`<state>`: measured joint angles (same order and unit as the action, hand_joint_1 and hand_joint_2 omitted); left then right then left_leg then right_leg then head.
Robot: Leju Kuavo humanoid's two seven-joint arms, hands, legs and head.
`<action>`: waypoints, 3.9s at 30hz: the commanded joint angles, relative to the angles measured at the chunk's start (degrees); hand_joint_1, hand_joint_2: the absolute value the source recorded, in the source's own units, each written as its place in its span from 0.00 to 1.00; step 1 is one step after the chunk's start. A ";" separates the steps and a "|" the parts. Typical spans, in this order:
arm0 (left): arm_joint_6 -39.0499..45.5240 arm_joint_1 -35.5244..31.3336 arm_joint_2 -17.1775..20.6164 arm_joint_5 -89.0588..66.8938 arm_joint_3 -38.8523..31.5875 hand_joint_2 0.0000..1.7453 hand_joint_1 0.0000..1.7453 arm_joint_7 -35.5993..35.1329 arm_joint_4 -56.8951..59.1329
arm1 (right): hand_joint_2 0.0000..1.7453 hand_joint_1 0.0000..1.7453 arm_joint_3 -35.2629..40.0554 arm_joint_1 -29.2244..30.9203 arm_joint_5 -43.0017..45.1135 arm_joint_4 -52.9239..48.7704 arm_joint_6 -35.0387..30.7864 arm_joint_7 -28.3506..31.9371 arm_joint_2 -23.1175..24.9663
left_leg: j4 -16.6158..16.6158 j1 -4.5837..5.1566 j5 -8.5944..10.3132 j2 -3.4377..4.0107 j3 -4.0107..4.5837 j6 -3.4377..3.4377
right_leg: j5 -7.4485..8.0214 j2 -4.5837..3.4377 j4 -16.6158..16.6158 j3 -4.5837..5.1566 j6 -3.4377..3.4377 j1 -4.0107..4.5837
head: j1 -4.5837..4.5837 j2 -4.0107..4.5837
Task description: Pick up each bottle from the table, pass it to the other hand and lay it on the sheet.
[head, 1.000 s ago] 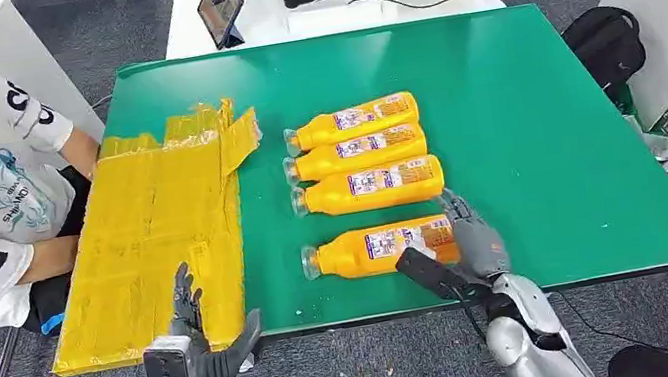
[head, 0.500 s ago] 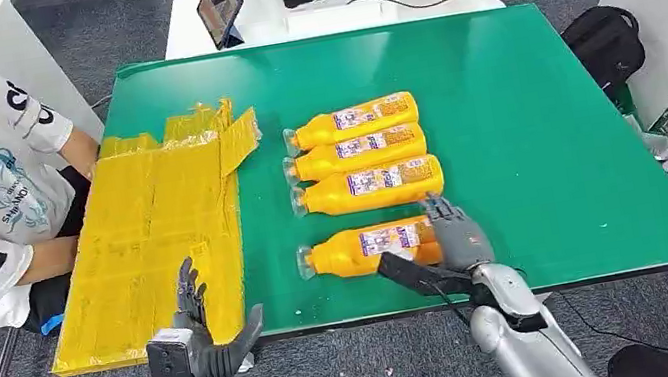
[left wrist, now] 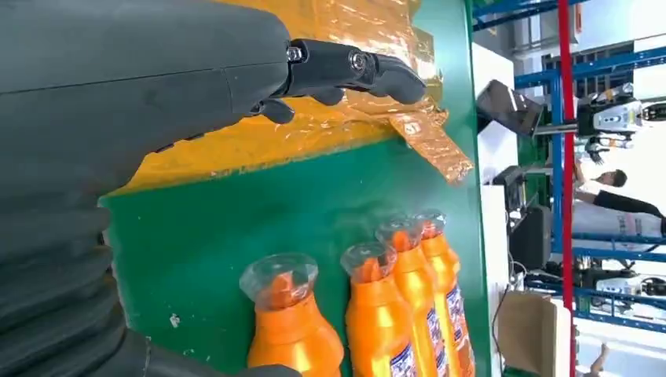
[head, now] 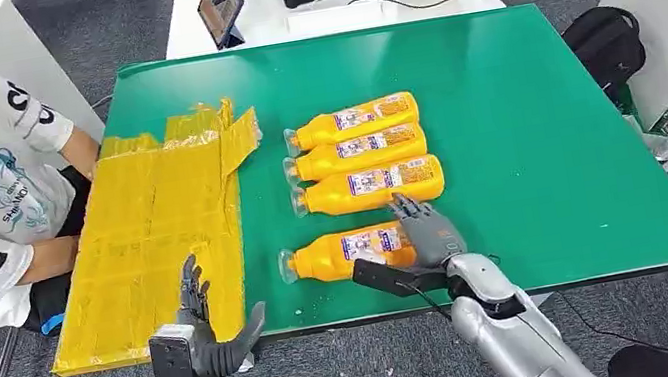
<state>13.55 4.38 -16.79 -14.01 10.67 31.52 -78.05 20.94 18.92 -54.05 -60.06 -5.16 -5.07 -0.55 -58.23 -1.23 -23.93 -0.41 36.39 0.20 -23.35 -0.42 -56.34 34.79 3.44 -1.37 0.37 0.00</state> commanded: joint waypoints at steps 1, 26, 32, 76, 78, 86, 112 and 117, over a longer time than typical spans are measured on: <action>-0.19 -1.91 1.56 0.21 -0.21 1.00 0.00 -0.36 3.67 | 1.00 0.00 2.32 2.82 0.13 4.66 0.62 0.08 -0.63 | 0.08 0.01 -0.10 0.08 -0.35 -0.06 | -0.08 -0.01 0.07 -0.33 -0.17 0.03 | 0.00 0.00; -1.82 -5.39 1.92 3.20 0.24 1.00 0.00 -1.13 10.85 | 1.00 0.86 11.45 5.34 16.69 14.21 11.51 2.14 -6.82 | 0.15 -0.03 -0.05 -0.02 -1.02 -0.06 | -0.04 0.17 0.22 -0.99 -0.17 0.07 | 0.02 0.00; -1.85 -5.88 1.90 3.41 0.62 1.00 0.00 -1.06 11.51 | 1.00 0.87 12.75 5.26 17.40 15.33 11.87 2.12 -7.24 | 0.17 -0.05 -0.04 -0.03 -1.04 -0.06 | -0.03 0.20 0.25 -1.01 -0.18 0.09 | 0.02 0.00; -13.49 -1.25 2.87 19.45 9.58 1.00 0.00 -1.11 -6.48 | 1.00 1.00 -7.09 -19.42 34.71 -20.36 -16.67 40.55 9.98 | 0.06 -0.01 -0.17 -0.01 -0.48 -0.04 | -0.14 -0.02 0.10 -0.48 -0.05 0.03 | 0.00 0.00; -13.91 -1.37 3.07 19.87 9.94 1.00 0.00 -1.35 -7.15 | 1.00 1.00 -6.25 -19.82 36.48 -17.29 -13.91 41.03 10.86 | 0.08 -0.02 -0.18 0.00 -0.53 -0.04 | -0.15 -0.02 0.13 -0.55 -0.07 0.05 | 0.00 0.00; -14.17 -1.65 3.04 20.44 9.48 1.00 0.00 -1.52 -5.62 | 1.00 1.00 -2.75 -20.61 39.63 -13.07 -9.94 42.51 13.16 | 0.14 -0.01 -0.21 0.09 -0.64 -0.05 | -0.17 -0.08 0.15 -0.61 -0.13 0.05 | 0.02 0.00; -16.53 -1.82 2.90 21.84 10.37 1.00 0.00 -1.92 -5.48 | 1.00 1.00 -4.49 -18.32 47.99 -8.39 -4.54 42.72 14.50 | 0.08 0.02 -0.15 0.01 -0.43 -0.05 | -0.14 -0.03 0.10 -0.43 -0.07 0.01 | 0.00 0.00; -16.03 -1.35 3.02 21.36 10.44 1.00 0.00 -2.24 -5.98 | 1.00 1.00 -7.83 -19.01 53.03 -11.29 -5.61 42.38 15.30 | 0.08 0.03 -0.16 -0.05 -0.45 -0.07 | -0.17 0.04 0.09 -0.46 -0.08 0.00 | 0.00 0.00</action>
<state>-2.97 3.35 -15.82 7.65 20.00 29.88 -85.15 17.88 -1.55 -5.85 -72.24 -9.94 37.40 13.44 -58.22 -1.22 -24.04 -0.49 36.15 0.19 -23.46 -0.41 -56.31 34.53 3.49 -1.39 0.37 0.00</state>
